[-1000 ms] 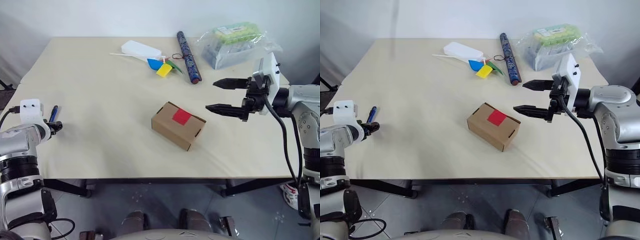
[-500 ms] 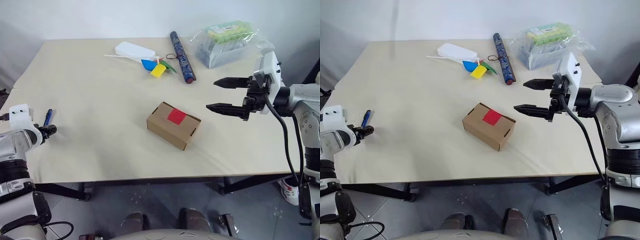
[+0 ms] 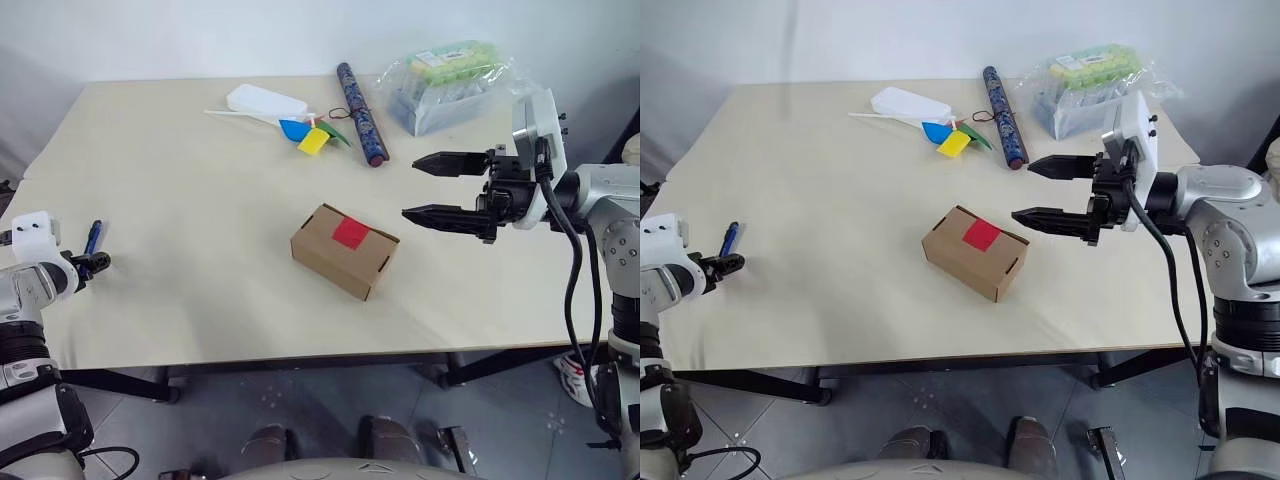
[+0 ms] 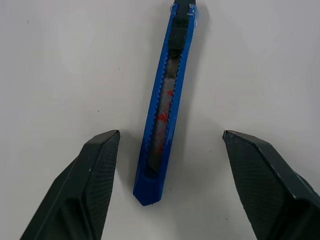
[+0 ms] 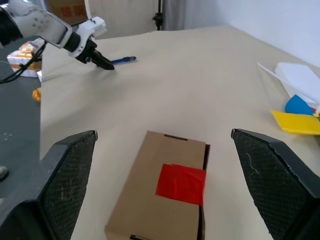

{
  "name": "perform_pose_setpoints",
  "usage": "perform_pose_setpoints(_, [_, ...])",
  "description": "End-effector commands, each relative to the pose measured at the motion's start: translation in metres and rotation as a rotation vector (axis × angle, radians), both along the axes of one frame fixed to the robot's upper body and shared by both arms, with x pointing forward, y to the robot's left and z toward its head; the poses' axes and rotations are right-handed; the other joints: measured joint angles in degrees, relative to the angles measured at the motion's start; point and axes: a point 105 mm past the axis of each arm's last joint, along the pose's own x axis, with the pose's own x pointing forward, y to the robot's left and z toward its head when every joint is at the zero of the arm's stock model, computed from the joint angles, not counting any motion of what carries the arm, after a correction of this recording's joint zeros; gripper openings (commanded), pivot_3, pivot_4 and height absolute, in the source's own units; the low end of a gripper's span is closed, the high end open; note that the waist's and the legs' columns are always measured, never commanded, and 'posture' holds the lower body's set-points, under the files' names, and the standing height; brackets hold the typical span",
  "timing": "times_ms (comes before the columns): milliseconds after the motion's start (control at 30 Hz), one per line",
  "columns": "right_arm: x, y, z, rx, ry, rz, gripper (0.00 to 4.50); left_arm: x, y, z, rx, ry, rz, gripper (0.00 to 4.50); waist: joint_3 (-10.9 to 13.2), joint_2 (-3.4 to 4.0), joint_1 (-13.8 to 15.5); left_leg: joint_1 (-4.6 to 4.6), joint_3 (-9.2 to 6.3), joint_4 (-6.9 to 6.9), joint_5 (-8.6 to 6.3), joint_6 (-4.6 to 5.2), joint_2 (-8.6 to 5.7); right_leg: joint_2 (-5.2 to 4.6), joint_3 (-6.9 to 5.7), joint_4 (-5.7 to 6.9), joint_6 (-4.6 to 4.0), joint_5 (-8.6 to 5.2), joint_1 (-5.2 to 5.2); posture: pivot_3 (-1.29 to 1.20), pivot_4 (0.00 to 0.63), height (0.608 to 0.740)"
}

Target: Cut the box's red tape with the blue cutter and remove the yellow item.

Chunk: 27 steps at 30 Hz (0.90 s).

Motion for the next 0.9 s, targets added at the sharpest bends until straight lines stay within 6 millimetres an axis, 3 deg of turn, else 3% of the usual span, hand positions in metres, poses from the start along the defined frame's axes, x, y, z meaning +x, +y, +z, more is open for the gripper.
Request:
perform_pose_setpoints(33, [-0.012,0.004,0.02,0.019,-0.075,0.055,4.5,-0.026,0.009,-0.04,-0.023,0.177,0.047,3.49,0.0,0.0,-0.29,0.0,0.01,0.0,-0.01,0.01,0.01,0.0,0.0,0.0,0.0,0.0,0.0,0.0,0.15,0.74])
perform_pose_setpoints(233, [-0.016,0.015,0.032,0.059,-0.099,0.091,4.5,-0.032,0.01,-0.045,-0.032,0.203,0.046,3.49,-0.06,0.13,-1.08,0.1,0.12,-0.13,-0.04,-0.01,0.06,0.0,0.07,0.02,0.0,0.0,-0.05,0.0,0.15,0.74])
perform_pose_setpoints(333, [-0.015,0.015,0.032,0.057,-0.1,0.089,4.5,-0.033,0.011,-0.046,-0.034,0.204,0.05,2.91,-0.06,0.13,-1.06,0.1,0.15,-0.11,-0.08,0.03,0.09,-0.03,0.08,0.01,0.0,0.0,-0.04,0.0,0.15,0.74])
perform_pose_setpoints(467, [-0.013,0.014,0.031,0.046,-0.106,0.08,4.5,-0.036,0.011,-0.047,-0.036,0.204,0.052,1.82,-0.06,0.13,-1.25,0.33,0.44,-0.22,-0.1,0.02,0.11,-0.04,0.16,0.03,0.0,0.0,-0.03,0.0,0.15,0.74])
perform_pose_setpoints(600, [-0.011,0.013,0.032,0.038,-0.108,0.071,4.5,-0.037,0.012,-0.047,-0.039,0.202,0.055,1.82,-0.08,0.17,-1.32,1.01,1.0,-0.8,-0.12,0.02,0.23,-0.17,0.28,0.02,-0.02,0.0,0.07,0.0,0.15,0.74])
perform_pose_setpoints(867, [-0.008,0.009,0.032,0.016,-0.119,0.051,4.5,-0.042,0.012,-0.049,-0.042,0.211,0.06,1.82,-0.08,0.17,-1.37,0.99,1.12,-0.86,-0.18,0.04,0.29,-0.18,0.34,-0.03,-0.03,0.01,-0.01,0.0,0.15,0.74])
perform_pose_setpoints(900, [-0.008,0.009,0.032,0.016,-0.121,0.051,4.5,-0.042,0.012,-0.049,-0.043,0.212,0.065,1.63,-0.08,0.18,-1.4,0.99,1.12,-0.86,-0.18,0.05,0.29,-0.18,0.33,-0.03,-0.03,0.01,-0.02,0.0,0.15,0.74])
